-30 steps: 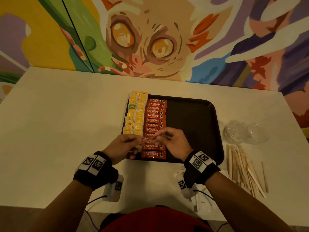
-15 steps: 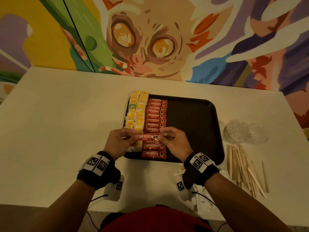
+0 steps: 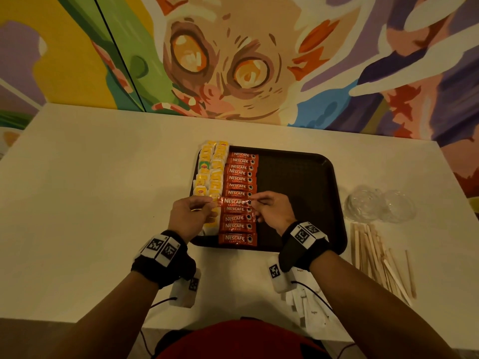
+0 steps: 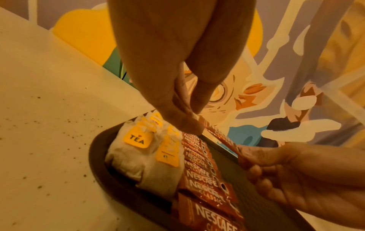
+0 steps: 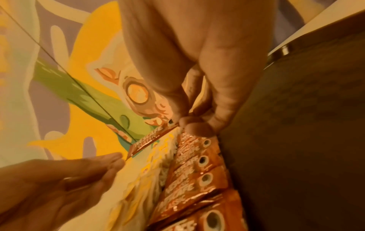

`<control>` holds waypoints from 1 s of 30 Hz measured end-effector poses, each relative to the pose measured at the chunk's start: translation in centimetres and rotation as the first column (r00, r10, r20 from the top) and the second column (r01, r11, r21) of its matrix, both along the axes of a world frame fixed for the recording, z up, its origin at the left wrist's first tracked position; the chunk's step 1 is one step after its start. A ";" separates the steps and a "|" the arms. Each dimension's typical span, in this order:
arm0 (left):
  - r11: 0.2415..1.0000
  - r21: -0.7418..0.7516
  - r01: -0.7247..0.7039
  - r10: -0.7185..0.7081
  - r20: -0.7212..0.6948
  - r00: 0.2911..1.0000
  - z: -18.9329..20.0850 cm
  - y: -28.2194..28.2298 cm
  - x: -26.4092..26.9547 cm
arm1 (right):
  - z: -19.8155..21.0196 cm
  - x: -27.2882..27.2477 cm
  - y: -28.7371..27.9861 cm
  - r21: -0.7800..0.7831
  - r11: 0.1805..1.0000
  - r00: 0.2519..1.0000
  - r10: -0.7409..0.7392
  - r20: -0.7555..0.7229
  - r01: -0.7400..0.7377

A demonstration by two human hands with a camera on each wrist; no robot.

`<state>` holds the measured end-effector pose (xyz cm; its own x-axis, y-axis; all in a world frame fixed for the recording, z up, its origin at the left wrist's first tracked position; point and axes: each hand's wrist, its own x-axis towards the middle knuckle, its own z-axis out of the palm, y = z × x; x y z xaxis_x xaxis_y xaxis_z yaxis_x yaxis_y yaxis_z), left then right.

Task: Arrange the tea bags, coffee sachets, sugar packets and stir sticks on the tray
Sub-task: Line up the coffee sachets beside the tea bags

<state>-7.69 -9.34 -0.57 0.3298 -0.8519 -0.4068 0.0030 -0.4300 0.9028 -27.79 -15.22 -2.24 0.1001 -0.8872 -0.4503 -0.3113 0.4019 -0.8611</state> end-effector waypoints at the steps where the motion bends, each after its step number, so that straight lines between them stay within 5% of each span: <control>1: 1.000 0.015 0.009 -0.009 0.007 1.000 0.0 0.0 0.1 | -0.2 -0.2 -0.2 0.001 1.000 1.000 0.005 -0.024 -0.005; 9: 0.996 0.061 0.065 -0.068 0.052 0.996 -0.4 0.8 1.1 | -1.9 -0.9 -1.3 0.041 0.999 0.967 0.034 -0.251 -0.024; 21: 0.992 0.068 0.111 -0.115 0.057 0.992 -0.1 0.8 1.0 | -2.1 0.0 -1.4 0.065 0.991 0.948 0.132 -0.291 -0.118; 30: 0.977 0.113 0.181 -0.194 0.108 0.975 -0.8 1.5 1.2 | -2.3 -0.4 -0.3 0.084 0.996 0.946 0.066 -0.317 -0.041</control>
